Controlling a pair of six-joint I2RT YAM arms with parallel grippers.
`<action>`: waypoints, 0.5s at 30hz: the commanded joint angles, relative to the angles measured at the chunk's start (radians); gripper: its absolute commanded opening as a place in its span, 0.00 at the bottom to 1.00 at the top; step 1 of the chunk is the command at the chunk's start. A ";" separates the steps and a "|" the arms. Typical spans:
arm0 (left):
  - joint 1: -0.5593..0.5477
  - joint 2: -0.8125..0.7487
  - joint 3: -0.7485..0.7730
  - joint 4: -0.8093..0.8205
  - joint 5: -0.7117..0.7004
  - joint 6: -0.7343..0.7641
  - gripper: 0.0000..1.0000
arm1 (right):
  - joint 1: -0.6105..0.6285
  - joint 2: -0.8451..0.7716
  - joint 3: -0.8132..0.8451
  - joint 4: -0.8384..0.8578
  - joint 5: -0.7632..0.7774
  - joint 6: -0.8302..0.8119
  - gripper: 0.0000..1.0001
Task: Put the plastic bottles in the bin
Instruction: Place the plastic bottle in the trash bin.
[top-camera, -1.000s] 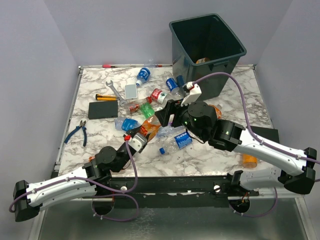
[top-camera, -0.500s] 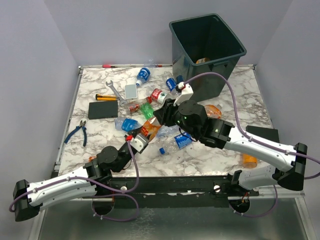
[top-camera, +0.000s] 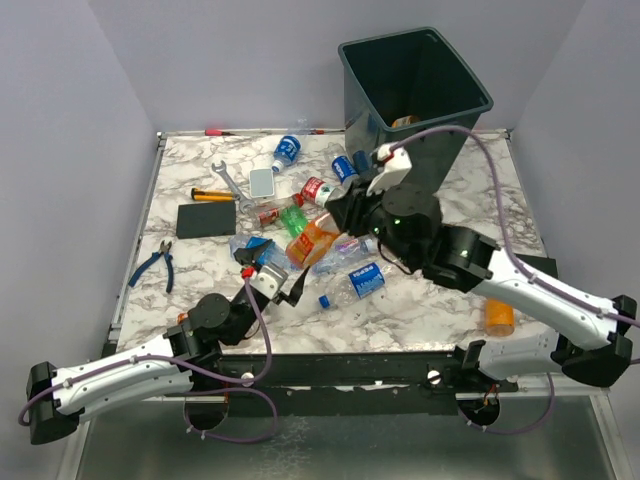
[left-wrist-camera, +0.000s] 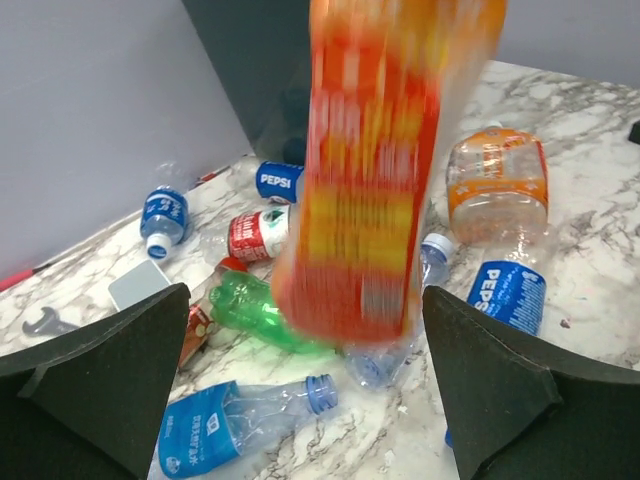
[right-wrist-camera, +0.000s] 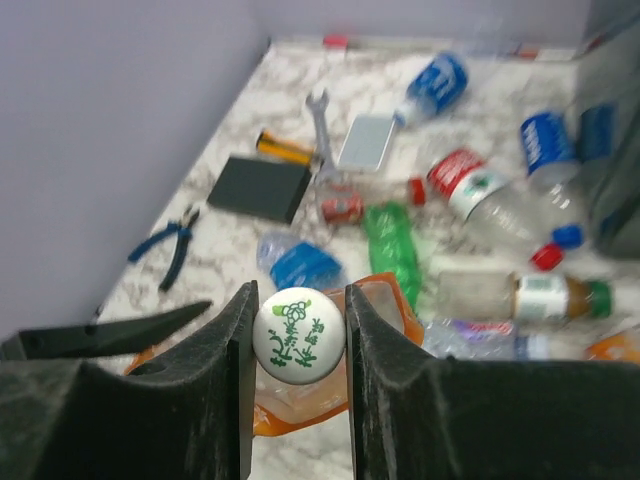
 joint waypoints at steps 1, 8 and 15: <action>-0.001 -0.028 0.021 0.020 -0.125 -0.012 0.99 | -0.030 -0.047 0.276 -0.094 0.227 -0.238 0.00; 0.001 0.024 0.031 0.027 -0.260 0.008 0.99 | -0.206 0.090 0.562 0.113 0.423 -0.582 0.00; 0.003 0.064 0.021 0.058 -0.342 0.014 0.99 | -0.538 0.169 0.495 0.455 0.351 -0.450 0.00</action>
